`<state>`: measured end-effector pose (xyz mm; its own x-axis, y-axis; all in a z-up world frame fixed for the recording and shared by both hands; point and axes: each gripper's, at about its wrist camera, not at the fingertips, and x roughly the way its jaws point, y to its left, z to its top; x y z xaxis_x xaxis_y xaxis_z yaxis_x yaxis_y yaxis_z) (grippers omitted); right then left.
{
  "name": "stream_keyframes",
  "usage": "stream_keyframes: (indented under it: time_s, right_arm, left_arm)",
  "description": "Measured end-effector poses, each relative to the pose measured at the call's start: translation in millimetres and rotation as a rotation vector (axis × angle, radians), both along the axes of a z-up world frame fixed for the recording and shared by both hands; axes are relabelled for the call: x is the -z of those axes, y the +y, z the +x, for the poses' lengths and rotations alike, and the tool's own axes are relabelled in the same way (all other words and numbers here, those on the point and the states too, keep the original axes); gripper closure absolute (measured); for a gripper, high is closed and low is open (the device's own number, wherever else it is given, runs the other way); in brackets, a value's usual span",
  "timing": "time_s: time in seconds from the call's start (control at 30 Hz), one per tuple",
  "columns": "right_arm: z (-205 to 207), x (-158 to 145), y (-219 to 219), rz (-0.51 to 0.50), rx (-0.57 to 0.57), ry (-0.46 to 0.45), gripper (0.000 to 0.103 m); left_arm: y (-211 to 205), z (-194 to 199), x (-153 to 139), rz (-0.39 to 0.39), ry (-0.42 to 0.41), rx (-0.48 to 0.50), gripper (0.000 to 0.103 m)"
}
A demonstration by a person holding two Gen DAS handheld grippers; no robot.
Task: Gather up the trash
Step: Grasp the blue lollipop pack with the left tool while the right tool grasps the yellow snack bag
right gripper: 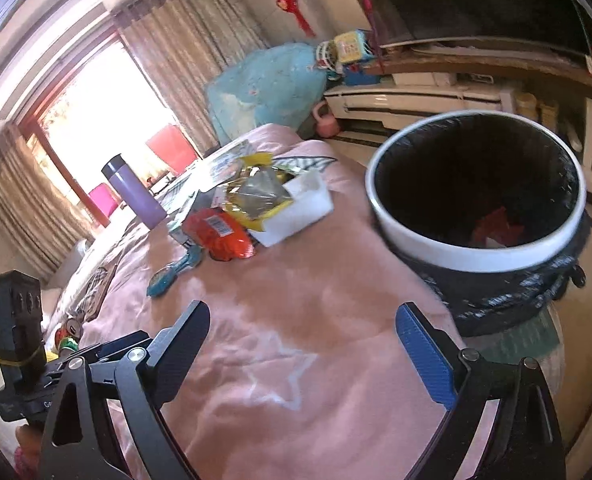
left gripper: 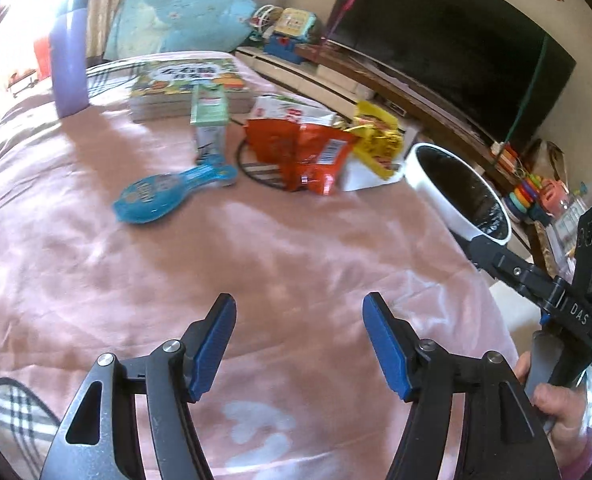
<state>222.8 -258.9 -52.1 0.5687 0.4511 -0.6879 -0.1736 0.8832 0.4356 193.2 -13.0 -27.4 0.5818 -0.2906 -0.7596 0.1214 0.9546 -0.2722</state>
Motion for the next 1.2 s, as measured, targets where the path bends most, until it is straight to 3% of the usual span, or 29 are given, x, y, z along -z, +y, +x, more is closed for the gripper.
stream_keyframes:
  time_s: [0.1, 0.4, 0.7, 0.97, 1.13, 1.2]
  right_arm:
    - [0.8, -1.8, 11.5, -0.028, -0.015, -0.026, 0.008]
    - [12.4, 6.7, 29.4, -0.025, -0.035, 0.005, 0.008]
    - [39.8, -5.7, 40.7, -0.043, -0.058, -0.037, 0.009]
    - [69.2, -3.5, 52.3, -0.028, -0.082, -0.032, 0.012]
    - [86.9, 1.2, 55.5, -0.009, -0.079, -0.019, 0.012]
    - [90.7, 2.1, 56.5, -0.005, -0.082, -0.021, 0.017]
  left_arm:
    - [9.4, -3.6, -2.5, -0.002, 0.002, -0.017, 0.038]
    - [28.1, 9.1, 2.7, 0.025, -0.003, -0.041, 0.038]
    - [47.1, 40.5, -4.2, 0.102, -0.047, -0.069, 0.031]
    - [53.8, 89.2, 8.1, 0.185, -0.046, -0.029, 0.027]
    - [48.9, 117.0, 25.8, 0.234, -0.003, 0.028, 0.027]
    - [45.6, 121.6, 31.7, 0.250, 0.004, 0.044, 0.029]
